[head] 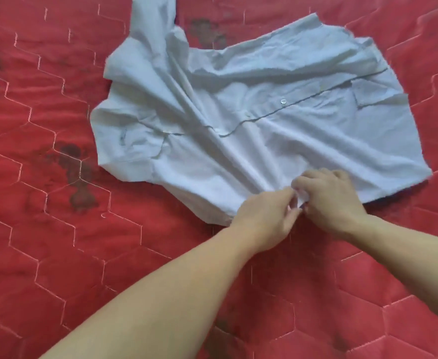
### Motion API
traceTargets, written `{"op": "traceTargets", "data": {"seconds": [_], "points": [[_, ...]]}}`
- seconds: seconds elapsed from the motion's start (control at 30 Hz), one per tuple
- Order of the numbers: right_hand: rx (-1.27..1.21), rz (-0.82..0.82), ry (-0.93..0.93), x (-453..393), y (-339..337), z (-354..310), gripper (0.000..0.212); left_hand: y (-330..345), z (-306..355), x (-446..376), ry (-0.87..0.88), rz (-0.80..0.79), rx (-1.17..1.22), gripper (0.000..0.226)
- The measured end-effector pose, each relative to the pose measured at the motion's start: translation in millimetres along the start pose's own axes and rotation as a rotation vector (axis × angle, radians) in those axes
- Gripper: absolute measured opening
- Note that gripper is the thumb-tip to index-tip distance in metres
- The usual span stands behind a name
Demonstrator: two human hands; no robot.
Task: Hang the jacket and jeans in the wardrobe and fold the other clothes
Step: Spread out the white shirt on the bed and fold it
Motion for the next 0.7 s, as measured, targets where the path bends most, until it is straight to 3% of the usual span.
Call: {"op": "traceTargets", "data": {"seconds": [0.07, 0.17, 0.23, 0.3, 0.4, 0.47, 0.57, 0.63, 0.7], "points": [[0.030, -0.024, -0.003, 2.4, -3.9, 30.1, 0.021, 1.6, -11.1, 1.0, -0.021, 0.042, -0.225, 0.038], [0.015, -0.012, 0.194, 9.2, -20.0, 83.0, 0.031, -8.9, -47.6, 0.1, -0.169, 0.052, -0.458, 0.060], [0.014, 0.005, 0.319, 12.1, -19.7, 97.4, 0.036, -16.5, -61.1, 0.7, -0.222, 0.090, -0.468, 0.054], [0.009, -0.018, 0.324, 16.1, -10.0, 84.3, 0.046, -23.1, -60.1, -1.9, -0.210, 0.168, -0.392, 0.034], [0.055, 0.031, 0.076, 23.8, 8.2, 29.8, 0.075, -26.2, -42.1, -13.1, -0.196, 0.156, -0.151, 0.015], [0.030, 0.028, -0.007, 25.0, 19.9, 9.2, 0.066, -19.3, -18.0, -21.7, -0.116, 0.097, 0.035, 0.024], [-0.411, -0.030, 0.182, 17.7, 22.5, 37.5, 0.021, -1.0, 5.7, -24.9, -0.033, -0.010, 0.161, 0.029], [-0.628, -0.069, 0.273, 13.6, 19.3, 65.8, 0.020, 7.4, -1.5, -20.0, -0.035, -0.075, 0.169, 0.043], [-0.666, -0.026, 0.360, 12.9, 0.8, 94.4, 0.027, 8.8, -14.7, -12.2, -0.025, -0.094, 0.021, 0.072]]}}
Point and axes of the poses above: each hand's wrist, its own x-axis away from the middle knuckle, its own y-axis out of the palm, z = x × y, the point moved 7 cm from there along -x, towards the middle knuckle, and after that the axes turned 12 degrees about -z, right-handed, at the moved point
